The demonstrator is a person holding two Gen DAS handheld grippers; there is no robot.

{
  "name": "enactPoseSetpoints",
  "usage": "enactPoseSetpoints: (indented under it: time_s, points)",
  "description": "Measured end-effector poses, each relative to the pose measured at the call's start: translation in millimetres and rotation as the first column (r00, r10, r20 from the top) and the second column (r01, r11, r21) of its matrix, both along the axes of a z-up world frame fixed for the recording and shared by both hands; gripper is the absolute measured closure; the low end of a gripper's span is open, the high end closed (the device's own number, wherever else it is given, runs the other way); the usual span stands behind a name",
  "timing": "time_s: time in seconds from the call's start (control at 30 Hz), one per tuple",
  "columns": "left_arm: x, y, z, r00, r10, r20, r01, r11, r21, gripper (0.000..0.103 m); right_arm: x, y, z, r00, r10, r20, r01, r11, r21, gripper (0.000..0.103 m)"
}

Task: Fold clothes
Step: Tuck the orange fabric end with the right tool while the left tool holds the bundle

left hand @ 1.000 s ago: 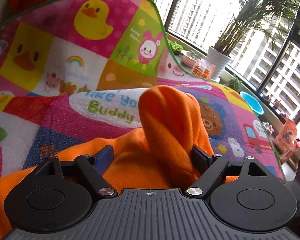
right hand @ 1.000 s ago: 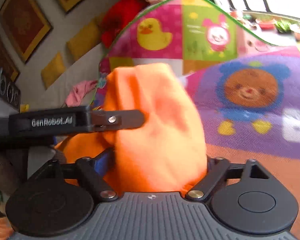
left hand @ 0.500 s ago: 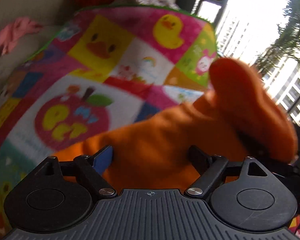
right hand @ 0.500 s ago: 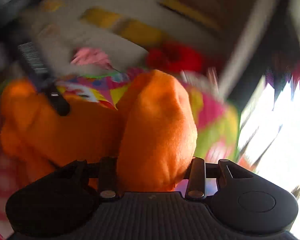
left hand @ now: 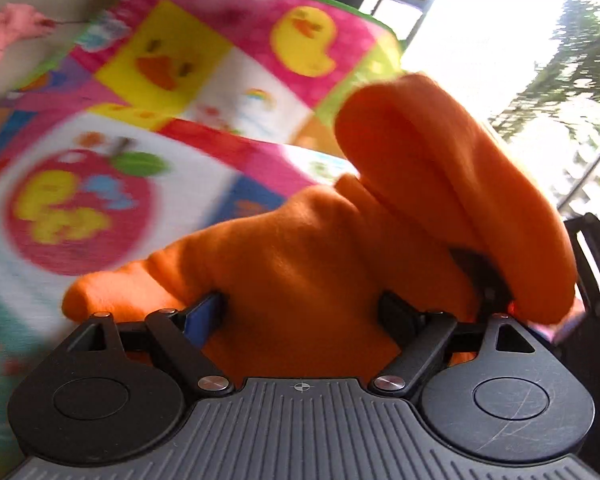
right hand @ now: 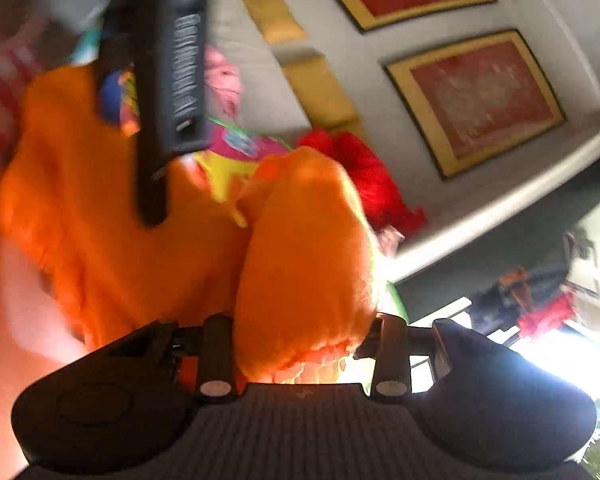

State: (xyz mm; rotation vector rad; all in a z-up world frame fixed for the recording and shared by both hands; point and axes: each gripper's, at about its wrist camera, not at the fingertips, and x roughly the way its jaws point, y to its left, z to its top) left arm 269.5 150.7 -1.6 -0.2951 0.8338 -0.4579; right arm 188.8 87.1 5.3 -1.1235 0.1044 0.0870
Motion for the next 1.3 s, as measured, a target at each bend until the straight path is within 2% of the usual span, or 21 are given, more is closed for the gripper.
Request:
enactPoseSetpoints:
  time_s: [0.07,0.13,0.2,0.37,0.53,0.7,0.8,0.87,0.9,0.93,0.97,1.03,1.1,1.17,1.2,1.27,1.3]
  points:
    - [4,-22,-1,0.999,-0.05,0.005,0.05,0.998,-0.041,0.015,3,-11,13,0.999,-0.034,0.012,0.033,0.999,0.022,0.069]
    - [1,-15,4,0.999,-0.036,0.014,0.037,0.997,-0.064,0.015,5,-20,23,0.998,-0.052,0.022,0.051,0.998,0.033,0.069]
    - [-3,-3,10,1.0,-0.013,0.021,0.015,0.996,-0.085,0.015,2,-24,24,0.999,-0.029,0.024,0.029,1.0,-0.001,0.069]
    - [-14,26,25,0.998,0.045,0.039,-0.04,0.99,-0.138,0.014,-21,-22,-11,0.996,0.088,-0.029,-0.092,0.974,-0.206,0.069]
    - [-25,54,41,0.993,0.104,0.054,-0.092,0.977,-0.191,0.009,-44,-4,-42,0.973,0.225,-0.046,-0.228,0.919,-0.321,0.068]
    - [-12,31,35,0.991,0.106,0.079,-0.099,0.991,-0.087,0.008,-58,21,-47,0.937,0.338,-0.085,-0.346,0.877,-0.332,0.068]
    - [-3,16,32,0.99,0.104,0.094,-0.103,0.995,-0.019,0.006,-61,25,-42,0.931,0.339,-0.137,-0.365,0.892,-0.266,0.068]
    - [1,10,24,0.989,0.104,0.103,-0.11,0.993,0.048,0.006,-58,19,-26,0.934,0.303,-0.19,-0.333,0.931,-0.149,0.067]
    - [4,7,20,0.989,0.105,0.107,-0.114,0.99,0.083,0.006,-56,11,-12,0.929,0.29,-0.231,-0.31,0.949,-0.055,0.065]
    - [4,7,17,0.988,0.103,0.111,-0.114,0.988,0.1,0.006,-53,4,3,0.92,0.282,-0.272,-0.282,0.959,0.041,0.057]
    - [4,7,15,0.988,0.102,0.115,-0.115,0.987,0.113,0.006,-52,-8,19,0.907,0.29,-0.306,-0.254,0.955,0.153,0.042]
    - [4,7,12,0.988,0.098,0.12,-0.113,0.985,0.129,0.006,-51,-34,50,0.877,0.33,-0.349,-0.192,0.907,0.374,0.026]
    - [4,7,11,0.988,0.094,0.121,-0.109,0.985,0.13,0.006,-48,-63,81,0.856,0.375,-0.356,-0.12,0.814,0.569,0.016]
    - [4,6,10,0.989,0.088,0.119,-0.104,0.986,0.133,0.006,-37,-99,105,0.84,0.414,-0.351,-0.035,0.687,0.726,0.005]
    - [4,6,10,0.989,0.087,0.12,-0.103,0.985,0.136,0.006,-32,-113,111,0.841,0.418,-0.344,0.014,0.618,0.786,0.002]
    - [4,7,10,0.989,0.087,0.119,-0.103,0.985,0.135,0.006,-31,-126,120,0.854,0.401,-0.332,0.113,0.48,0.87,0.0]
    - [4,7,10,0.989,0.087,0.118,-0.103,0.985,0.136,0.006,-20,-135,117,0.862,0.374,-0.341,0.166,0.428,0.888,0.0]
